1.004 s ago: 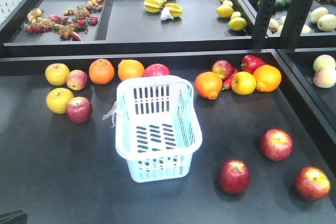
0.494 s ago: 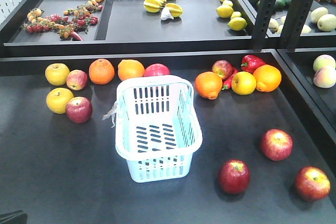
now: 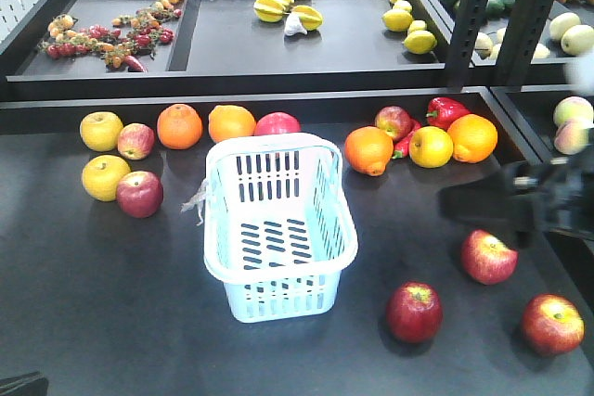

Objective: Pick three apples into basket with both arms
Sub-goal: 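Reach the right gripper down and grasp the nearest red apple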

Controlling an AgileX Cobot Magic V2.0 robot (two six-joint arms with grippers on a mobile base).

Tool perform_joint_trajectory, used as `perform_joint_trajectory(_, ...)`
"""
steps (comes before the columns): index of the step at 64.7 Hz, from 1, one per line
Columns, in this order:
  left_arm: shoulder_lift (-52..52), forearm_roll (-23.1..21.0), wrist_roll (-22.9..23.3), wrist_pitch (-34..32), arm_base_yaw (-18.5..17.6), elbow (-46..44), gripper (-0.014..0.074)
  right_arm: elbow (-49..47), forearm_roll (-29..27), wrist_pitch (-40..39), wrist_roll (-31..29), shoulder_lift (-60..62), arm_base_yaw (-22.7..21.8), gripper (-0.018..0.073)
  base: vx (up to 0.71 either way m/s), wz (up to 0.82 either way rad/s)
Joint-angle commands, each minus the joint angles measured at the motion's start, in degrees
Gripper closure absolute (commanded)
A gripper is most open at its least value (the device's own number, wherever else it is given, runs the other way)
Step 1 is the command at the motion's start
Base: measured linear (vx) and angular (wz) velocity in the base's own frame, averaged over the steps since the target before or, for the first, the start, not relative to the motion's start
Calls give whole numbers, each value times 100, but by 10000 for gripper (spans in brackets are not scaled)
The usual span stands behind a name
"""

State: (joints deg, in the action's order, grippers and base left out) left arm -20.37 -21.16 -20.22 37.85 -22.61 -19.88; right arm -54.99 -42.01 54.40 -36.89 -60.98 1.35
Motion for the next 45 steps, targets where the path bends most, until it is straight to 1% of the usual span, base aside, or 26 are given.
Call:
perform_joint_trajectory(1,-43,-132,45,-376,-6,-133,603,-316,-103,-41,-148,-504,168,-130,0,0)
perform_joint_trajectory(6,-43,-132,45,-376,-6,-133,603,-416,212,-104,-85,-927,507,-129,0,0)
perform_joint_trajectory(10,-43,-132,45,-376,-6,-133,603,-470,758,-254,188,-1282,770,-127,0,0)
perform_joint_trajectory(18,-43,-132,45,-371,-6,-133,603,-477,1806,-751,1201,-1796,1139,-123,0,0)
perform_joint_trajectory(21,-43,-132,45,-369,-6,-133,603,-477,2281,-887,1618,-1973,1183,-122,0,0)
perform_joint_trajectory(24,-43,-132,45,-359,-6,-133,603,-477,2613,-963,2011,-2156,1199,-120,0,0)
perform_joint_trajectory(29,-43,-132,45,-359,-6,-133,603,-477,3112,-980,2405,-2444,1199,-118,0,0)
perform_joint_trajectory(32,-43,-132,45,-359,-6,-133,603,-477,3293,-993,2579,-2615,1199,-116,0,0)
perform_joint_trajectory(35,-43,-132,45,-359,-6,-133,603,-512,3365,-1019,2617,-2781,1199,-115,0,0)
perform_joint_trajectory(45,-43,-132,45,-359,-6,-133,603,-934,3381,-967,2742,-3407,1199,-110,0,0)
